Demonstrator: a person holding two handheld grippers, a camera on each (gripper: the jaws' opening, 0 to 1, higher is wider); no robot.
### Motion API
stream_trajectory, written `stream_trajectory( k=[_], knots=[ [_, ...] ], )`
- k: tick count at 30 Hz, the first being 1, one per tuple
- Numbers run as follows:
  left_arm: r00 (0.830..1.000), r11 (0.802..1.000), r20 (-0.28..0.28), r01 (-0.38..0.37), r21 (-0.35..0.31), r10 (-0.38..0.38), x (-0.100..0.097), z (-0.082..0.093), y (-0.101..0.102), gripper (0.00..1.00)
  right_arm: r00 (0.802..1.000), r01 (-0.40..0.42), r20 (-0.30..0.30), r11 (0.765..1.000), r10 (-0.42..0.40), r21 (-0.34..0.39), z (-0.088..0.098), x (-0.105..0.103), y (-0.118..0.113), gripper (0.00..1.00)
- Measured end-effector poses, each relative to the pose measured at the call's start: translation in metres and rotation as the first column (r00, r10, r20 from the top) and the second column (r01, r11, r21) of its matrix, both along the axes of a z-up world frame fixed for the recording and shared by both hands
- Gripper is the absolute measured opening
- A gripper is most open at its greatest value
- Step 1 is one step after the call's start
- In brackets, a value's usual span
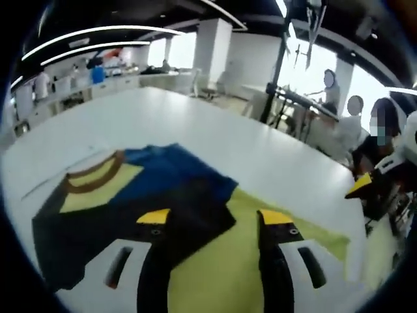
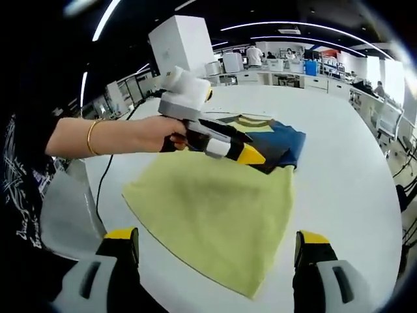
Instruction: Fold the garment on the visible template until the final outline fits inside the template.
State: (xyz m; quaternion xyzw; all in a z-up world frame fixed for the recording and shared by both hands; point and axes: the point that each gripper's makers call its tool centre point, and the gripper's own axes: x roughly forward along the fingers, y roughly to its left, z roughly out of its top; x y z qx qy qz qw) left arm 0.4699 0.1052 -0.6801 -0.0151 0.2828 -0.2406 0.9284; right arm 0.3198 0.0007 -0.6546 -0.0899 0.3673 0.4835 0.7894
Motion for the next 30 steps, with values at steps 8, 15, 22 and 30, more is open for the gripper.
stream_trajectory(
  k=[8,15,22,30],
  knots=[
    [0.999,0.999,0.014,-0.045,0.011,0.045,-0.024,0.015,0.036,0.77,1.000,-0.003,-0.004,1.000,0.003,-0.013,-0.003,0.004,0.000,1.00],
    [0.997,0.997,0.025,-0.074,0.021,0.073,-0.045,0.026,0.067,0.90,1.000,0.011,-0.002,1.000,-0.011,-0.009,-0.003,0.008,0.000,1.00],
    [0.995,0.995,0.020,-0.094,0.017,0.093,-0.067,0.036,0.094,0.95,1.000,0.014,-0.011,1.000,-0.014,-0.015,-0.006,0.005,-0.001,1.00],
    [0.994,0.994,0.016,-0.108,0.032,0.107,-0.107,0.038,0.117,0.95,0.999,0.028,-0.026,0.999,-0.029,-0.019,-0.011,-0.002,-0.006,1.00]
  ],
)
